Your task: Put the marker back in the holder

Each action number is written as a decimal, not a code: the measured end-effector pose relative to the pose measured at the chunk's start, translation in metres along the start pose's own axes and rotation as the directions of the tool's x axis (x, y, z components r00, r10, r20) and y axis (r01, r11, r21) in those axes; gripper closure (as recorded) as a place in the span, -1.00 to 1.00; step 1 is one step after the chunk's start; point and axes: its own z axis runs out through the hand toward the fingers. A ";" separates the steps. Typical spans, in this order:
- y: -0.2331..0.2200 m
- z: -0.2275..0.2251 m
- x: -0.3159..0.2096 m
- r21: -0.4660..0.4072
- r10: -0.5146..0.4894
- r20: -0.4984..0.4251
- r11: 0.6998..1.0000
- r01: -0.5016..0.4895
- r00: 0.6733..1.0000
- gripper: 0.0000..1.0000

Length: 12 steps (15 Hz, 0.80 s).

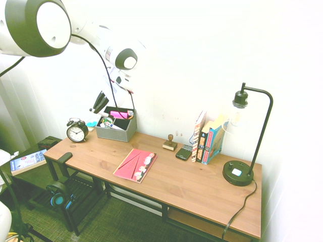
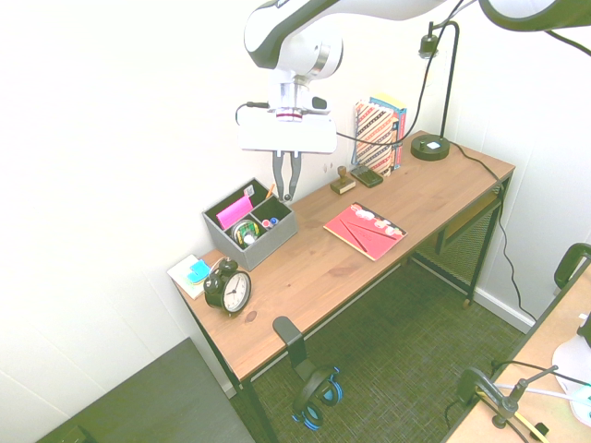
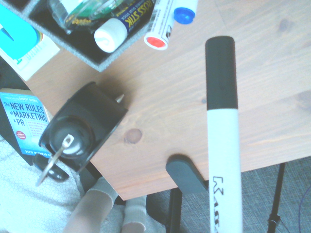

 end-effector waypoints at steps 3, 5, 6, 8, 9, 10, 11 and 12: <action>-0.013 0.006 0.013 0.002 0.016 0.015 1.000 -0.016 1.000 1.00; -0.019 0.013 0.029 -0.005 0.046 0.020 0.999 -0.046 0.999 1.00; -0.022 0.016 0.037 -0.005 0.057 0.025 0.998 -0.057 0.998 1.00; -0.030 0.020 0.050 -0.004 0.069 0.034 0.998 -0.068 0.997 1.00; -0.034 0.022 0.056 -0.004 0.072 0.036 0.997 -0.072 0.997 1.00; -0.039 0.025 0.060 -0.005 0.074 0.039 0.997 -0.074 0.996 -1.00; -0.044 0.027 0.064 -0.007 0.074 0.042 0.997 -0.074 0.996 -1.00; -0.048 0.028 0.066 -0.008 0.072 0.044 0.997 -0.071 0.996 -1.00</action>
